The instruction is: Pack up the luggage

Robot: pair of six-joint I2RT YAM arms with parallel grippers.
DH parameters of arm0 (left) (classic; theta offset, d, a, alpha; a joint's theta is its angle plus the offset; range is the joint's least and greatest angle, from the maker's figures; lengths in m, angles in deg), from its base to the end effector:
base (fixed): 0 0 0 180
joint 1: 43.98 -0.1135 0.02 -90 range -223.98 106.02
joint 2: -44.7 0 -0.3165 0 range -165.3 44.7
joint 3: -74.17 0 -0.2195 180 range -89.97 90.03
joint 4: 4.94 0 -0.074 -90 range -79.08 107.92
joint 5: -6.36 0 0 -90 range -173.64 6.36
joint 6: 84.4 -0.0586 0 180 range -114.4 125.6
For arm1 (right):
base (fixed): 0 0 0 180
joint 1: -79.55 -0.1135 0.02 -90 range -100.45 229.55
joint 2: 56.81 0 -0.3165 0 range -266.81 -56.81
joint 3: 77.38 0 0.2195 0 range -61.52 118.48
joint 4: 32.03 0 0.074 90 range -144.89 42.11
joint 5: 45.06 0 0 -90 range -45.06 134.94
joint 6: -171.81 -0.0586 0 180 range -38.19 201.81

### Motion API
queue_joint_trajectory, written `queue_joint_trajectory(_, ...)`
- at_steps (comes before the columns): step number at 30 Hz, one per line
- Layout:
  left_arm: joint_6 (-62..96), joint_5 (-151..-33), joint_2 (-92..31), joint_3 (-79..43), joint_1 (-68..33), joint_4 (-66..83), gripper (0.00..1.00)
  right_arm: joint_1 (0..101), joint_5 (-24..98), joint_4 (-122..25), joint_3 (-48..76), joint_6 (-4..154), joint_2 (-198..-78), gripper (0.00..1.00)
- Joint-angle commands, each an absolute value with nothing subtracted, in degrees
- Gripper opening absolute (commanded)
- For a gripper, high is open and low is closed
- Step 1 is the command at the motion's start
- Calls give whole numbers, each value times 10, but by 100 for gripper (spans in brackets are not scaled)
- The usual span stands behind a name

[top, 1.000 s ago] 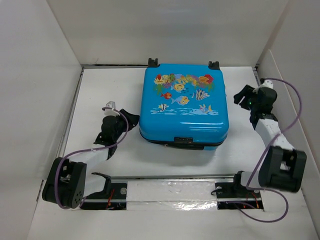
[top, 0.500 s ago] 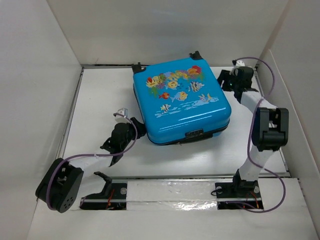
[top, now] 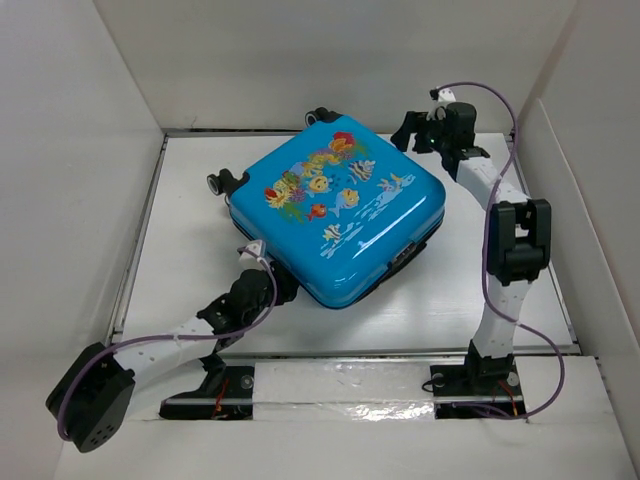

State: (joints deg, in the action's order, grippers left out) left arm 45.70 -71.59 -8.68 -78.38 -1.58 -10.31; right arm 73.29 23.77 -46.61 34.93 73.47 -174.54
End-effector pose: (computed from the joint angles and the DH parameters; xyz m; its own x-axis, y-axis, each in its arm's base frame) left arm 0.1202 -0.0932 0.2254 -0.5302 -0.3689 -0.7634 0.2270 0.8058 -0.5470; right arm 0.5013 0.0763 0.3289 -0.4001 0.0922 -0.9118 -0.3851 0.8859 0.2585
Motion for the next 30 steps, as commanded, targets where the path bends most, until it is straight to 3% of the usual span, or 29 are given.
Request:
queue_joint_trajectory(1, 481, -734, -54, -749, -11, -215, 40, 697, 108, -488, 338, 688, -1670, 87)
queue_joint_trajectory(6, 475, -732, -38, -742, -11, -198, 40, 737, 125, -444, 290, 692, -1546, 90)
queue_joint_trajectory(10, 471, -732, -24, -748, -11, -185, 40, 747, 154, -346, 160, 700, -1389, 77)
queue_joint_trajectory(11, 472, -731, -21, -750, -11, -182, 40, 747, 171, -332, 84, 707, -1351, 48)
queue_joint_trajectory(12, 472, -731, -18, -755, -11, -176, 40, 740, 180, -322, 42, 708, -1310, 26)
queue_joint_trajectory(14, 468, -732, -7, -762, -11, -172, 38, 696, 201, -276, -105, 713, -1181, 0)
queue_joint_trajectory(16, 465, -732, 10, -770, -11, -157, 33, 643, 230, -244, -211, 711, -1054, 0)
queue_joint_trajectory(18, 453, -731, 22, -773, -11, -140, 20, 552, 293, -237, -347, 701, -978, 0)
queue_joint_trajectory(20, 438, -734, 39, -771, -11, -123, 7, 473, 371, -294, -409, 680, -871, 0)
queue_joint_trajectory(22, 431, -734, 50, -765, -11, -89, 1, 425, 437, -387, -466, 657, -795, 0)
queue_joint_trajectory(24, 428, -733, 57, -766, -11, -67, 0, 366, 510, -421, -494, 627, -705, 0)
queue_joint_trajectory(27, 428, -736, 64, -772, -11, -49, 0, 312, 553, -471, -509, 608, -683, 2)
queue_joint_trajectory(30, 416, -763, 66, -780, -11, -55, 0, 287, 583, -477, -497, 618, -758, 18)
